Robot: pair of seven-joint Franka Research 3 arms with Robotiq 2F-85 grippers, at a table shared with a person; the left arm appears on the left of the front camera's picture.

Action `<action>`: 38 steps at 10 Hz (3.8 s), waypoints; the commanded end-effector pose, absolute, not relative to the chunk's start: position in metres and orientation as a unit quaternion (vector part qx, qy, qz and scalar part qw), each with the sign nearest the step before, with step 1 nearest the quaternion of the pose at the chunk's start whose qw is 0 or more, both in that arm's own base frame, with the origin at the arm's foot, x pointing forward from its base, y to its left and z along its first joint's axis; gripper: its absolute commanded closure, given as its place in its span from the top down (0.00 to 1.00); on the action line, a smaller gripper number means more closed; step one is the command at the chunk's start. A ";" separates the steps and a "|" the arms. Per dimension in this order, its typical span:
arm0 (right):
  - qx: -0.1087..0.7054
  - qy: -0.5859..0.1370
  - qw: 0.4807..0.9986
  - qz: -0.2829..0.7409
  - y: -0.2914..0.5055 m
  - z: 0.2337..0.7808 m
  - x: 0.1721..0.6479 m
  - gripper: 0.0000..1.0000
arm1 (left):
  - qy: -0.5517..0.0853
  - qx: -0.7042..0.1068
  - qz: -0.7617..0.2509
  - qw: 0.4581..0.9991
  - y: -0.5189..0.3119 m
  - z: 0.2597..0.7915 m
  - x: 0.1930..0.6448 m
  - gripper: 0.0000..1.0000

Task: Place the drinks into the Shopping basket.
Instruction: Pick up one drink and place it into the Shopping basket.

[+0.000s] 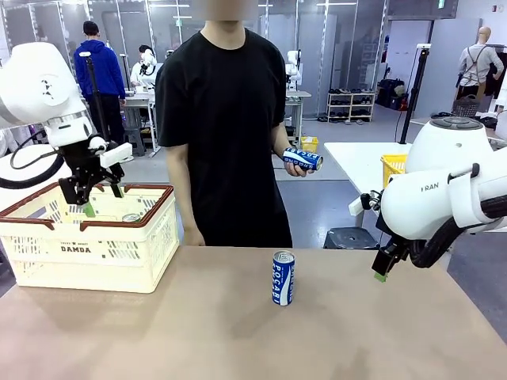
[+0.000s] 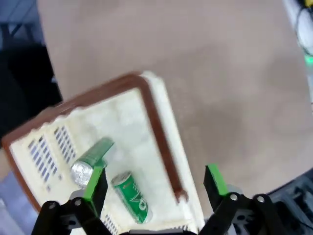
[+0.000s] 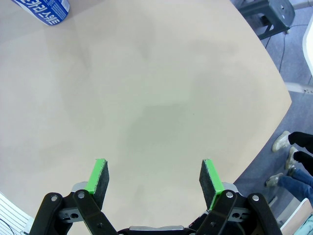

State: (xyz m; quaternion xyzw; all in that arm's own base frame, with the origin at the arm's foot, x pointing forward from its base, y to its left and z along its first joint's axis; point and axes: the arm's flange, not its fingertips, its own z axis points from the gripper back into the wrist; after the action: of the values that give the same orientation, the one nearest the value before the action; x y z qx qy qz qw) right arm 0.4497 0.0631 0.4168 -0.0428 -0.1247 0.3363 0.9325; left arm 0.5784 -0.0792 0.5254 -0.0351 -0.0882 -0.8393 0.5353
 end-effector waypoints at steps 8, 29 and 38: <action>-0.043 -0.125 0.933 0.336 0.063 0.417 0.449 0.93 | -0.118 -0.040 -0.841 0.526 -0.089 0.529 0.558 1.00; -0.043 -0.125 0.933 0.336 0.063 0.417 0.449 0.93 | -0.134 -0.046 -0.890 0.434 -0.319 0.470 0.541 1.00; -0.043 -0.125 0.933 0.336 0.063 0.417 0.449 0.93 | -0.147 -0.086 -0.882 0.440 -0.291 0.466 0.538 1.00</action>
State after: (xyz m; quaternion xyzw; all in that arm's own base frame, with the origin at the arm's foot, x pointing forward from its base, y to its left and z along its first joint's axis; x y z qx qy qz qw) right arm 0.4496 0.0634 0.4169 -0.0429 -0.1247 0.3366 0.9324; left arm 0.5605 -0.3171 0.4637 -0.0769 -0.1464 -0.8855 0.4342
